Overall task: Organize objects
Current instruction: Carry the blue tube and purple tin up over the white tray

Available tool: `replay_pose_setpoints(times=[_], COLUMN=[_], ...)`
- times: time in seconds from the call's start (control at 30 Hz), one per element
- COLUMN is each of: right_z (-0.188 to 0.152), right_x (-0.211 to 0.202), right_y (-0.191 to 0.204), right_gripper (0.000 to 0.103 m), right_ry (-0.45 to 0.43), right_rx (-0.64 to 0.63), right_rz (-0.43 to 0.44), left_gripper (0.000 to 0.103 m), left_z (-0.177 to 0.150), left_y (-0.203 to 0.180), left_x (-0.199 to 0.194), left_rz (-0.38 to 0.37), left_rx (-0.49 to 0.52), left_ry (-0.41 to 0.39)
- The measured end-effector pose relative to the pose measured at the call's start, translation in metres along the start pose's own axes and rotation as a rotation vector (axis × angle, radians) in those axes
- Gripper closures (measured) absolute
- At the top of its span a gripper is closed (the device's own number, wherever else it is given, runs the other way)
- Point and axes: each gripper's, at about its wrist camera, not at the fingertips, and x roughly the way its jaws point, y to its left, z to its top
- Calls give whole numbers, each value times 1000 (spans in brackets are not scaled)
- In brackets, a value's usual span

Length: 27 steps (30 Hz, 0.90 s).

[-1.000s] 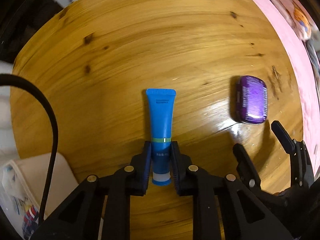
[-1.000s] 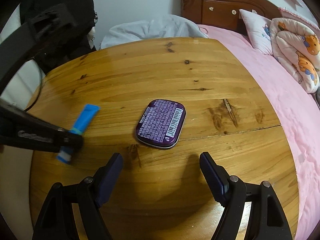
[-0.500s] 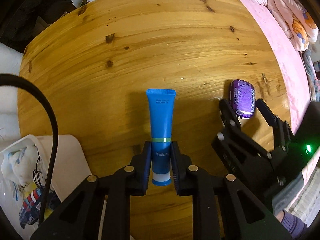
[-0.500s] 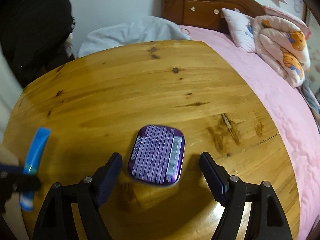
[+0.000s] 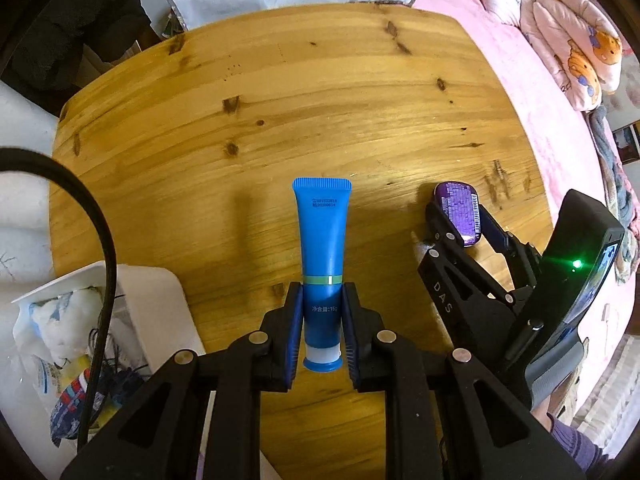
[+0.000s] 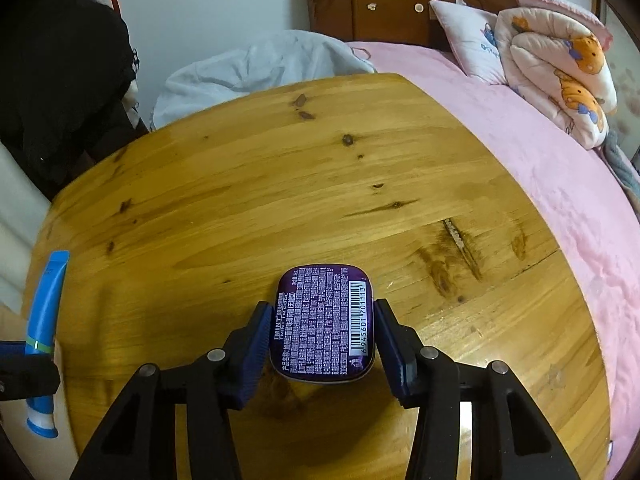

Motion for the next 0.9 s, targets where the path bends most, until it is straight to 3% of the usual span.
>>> replay_pose_setpoints(times=[0.33, 0.9], right_z=[0, -3], right_x=[-75, -218], right_y=[16, 77], right_gripper=[52, 52], right_ry=[-88, -249], right_rx=[-41, -148], right_rz=[68, 218], left_gripper=[83, 83], left_z=[-5, -68], left_y=[10, 61], left_x=[-43, -121], left_rz=[-16, -22], left_rx=[3, -22], left_ry=[-72, -207])
